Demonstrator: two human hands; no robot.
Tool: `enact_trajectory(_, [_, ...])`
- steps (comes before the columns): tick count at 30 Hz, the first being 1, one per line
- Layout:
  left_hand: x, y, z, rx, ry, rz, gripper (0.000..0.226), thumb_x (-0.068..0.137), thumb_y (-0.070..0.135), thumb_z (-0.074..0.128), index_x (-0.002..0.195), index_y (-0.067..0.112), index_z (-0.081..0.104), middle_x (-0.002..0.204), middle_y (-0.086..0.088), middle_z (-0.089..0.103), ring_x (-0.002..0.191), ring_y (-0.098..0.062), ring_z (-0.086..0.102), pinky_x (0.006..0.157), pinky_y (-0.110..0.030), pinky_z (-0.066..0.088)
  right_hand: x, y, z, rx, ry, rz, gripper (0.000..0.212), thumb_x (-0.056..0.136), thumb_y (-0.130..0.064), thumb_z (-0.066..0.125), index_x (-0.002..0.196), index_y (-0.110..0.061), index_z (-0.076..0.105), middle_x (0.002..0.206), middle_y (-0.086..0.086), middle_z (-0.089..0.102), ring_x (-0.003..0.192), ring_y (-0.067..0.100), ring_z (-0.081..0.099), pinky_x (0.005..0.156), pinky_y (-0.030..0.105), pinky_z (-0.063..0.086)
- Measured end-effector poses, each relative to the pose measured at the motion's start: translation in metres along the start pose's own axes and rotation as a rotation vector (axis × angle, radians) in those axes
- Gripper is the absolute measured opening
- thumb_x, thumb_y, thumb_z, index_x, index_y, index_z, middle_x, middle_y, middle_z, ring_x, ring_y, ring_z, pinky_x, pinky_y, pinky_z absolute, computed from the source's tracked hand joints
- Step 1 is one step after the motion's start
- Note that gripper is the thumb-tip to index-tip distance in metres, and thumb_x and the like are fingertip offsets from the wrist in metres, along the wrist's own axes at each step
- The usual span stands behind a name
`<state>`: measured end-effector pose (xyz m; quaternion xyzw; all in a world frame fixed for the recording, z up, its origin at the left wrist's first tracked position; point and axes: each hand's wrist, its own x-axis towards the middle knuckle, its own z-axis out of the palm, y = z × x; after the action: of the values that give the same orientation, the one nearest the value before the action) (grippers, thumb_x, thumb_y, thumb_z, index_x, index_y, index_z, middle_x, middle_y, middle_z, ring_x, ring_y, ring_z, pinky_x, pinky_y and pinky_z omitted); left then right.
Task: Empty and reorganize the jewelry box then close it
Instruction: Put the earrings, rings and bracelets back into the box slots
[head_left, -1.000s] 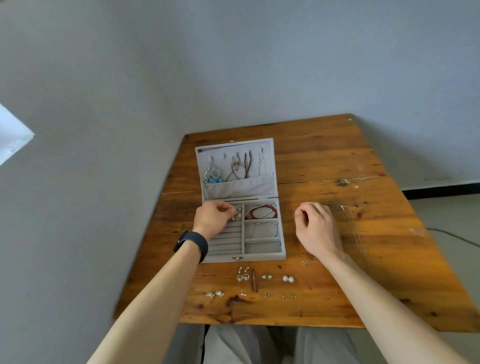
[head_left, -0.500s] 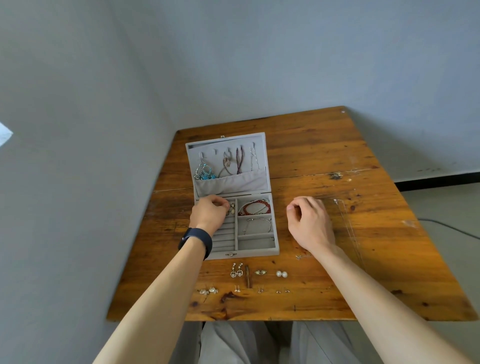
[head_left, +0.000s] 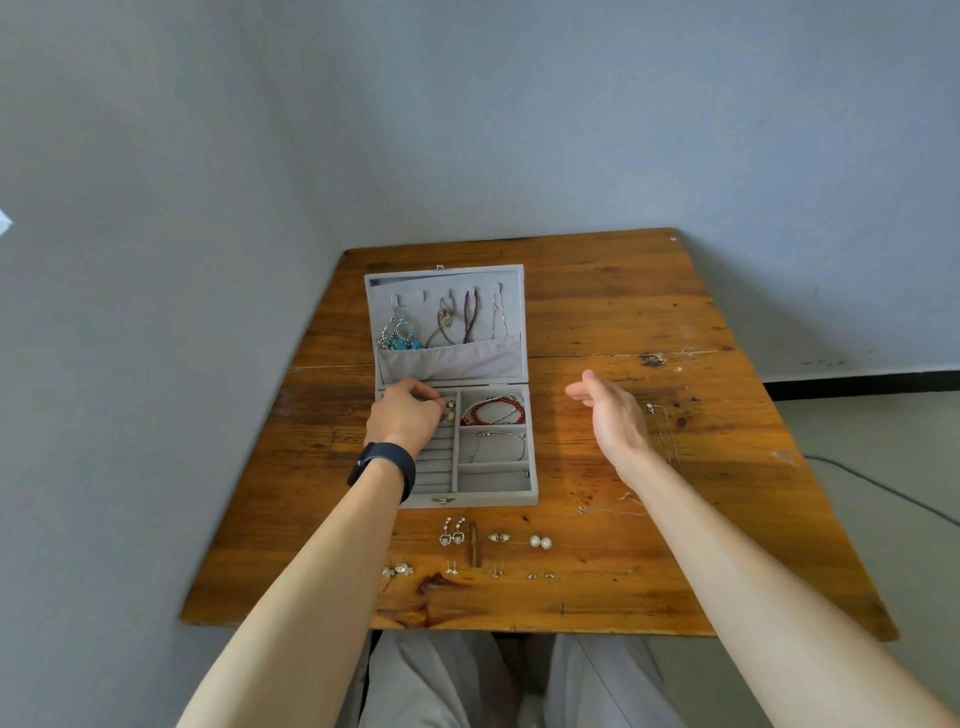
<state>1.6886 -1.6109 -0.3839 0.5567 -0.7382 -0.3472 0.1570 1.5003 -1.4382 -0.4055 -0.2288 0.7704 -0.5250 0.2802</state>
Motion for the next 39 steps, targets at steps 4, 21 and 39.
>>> enact_trajectory(4, [-0.001, -0.002, 0.0, -0.011, -0.013, -0.001, 0.003, 0.091, 0.034, 0.067, 0.092, 0.031, 0.066, 0.088, 0.008, 0.064, 0.078, -0.012, 0.058, 0.061, -0.026, 0.044, -0.002, 0.003, -0.001, -0.062, 0.005, -0.041, 0.044, 0.104, -0.05, 0.034, 0.097, -0.028, 0.071, 0.113, -0.009, 0.067, 0.109, 0.014, 0.057, 0.091, 0.033, 0.037])
enact_trajectory(21, [-0.081, -0.026, -0.034, -0.001, 0.013, 0.243, 0.012, 0.096, 0.031, 0.058, 0.106, 0.035, 0.064, 0.097, 0.014, 0.064, 0.076, -0.003, 0.061, 0.056, -0.022, 0.047, -0.086, -0.006, -0.003, -0.198, -0.079, -0.282, 0.007, 0.096, -0.03, 0.062, 0.098, -0.032, 0.069, 0.102, -0.024, 0.066, 0.099, -0.009, 0.057, 0.081, 0.014, 0.042])
enact_trajectory(39, [-0.153, -0.058, -0.004, 0.477, 0.165, 0.498, 0.029, 0.102, 0.033, 0.045, 0.125, 0.036, 0.063, 0.11, 0.006, 0.069, 0.107, -0.017, 0.056, 0.082, -0.03, 0.048, -0.158, 0.005, 0.073, -0.798, -0.002, -0.596, 0.023, 0.094, -0.037, 0.061, 0.115, -0.032, 0.07, 0.109, -0.012, 0.073, 0.102, 0.016, 0.057, 0.077, 0.029, 0.052])
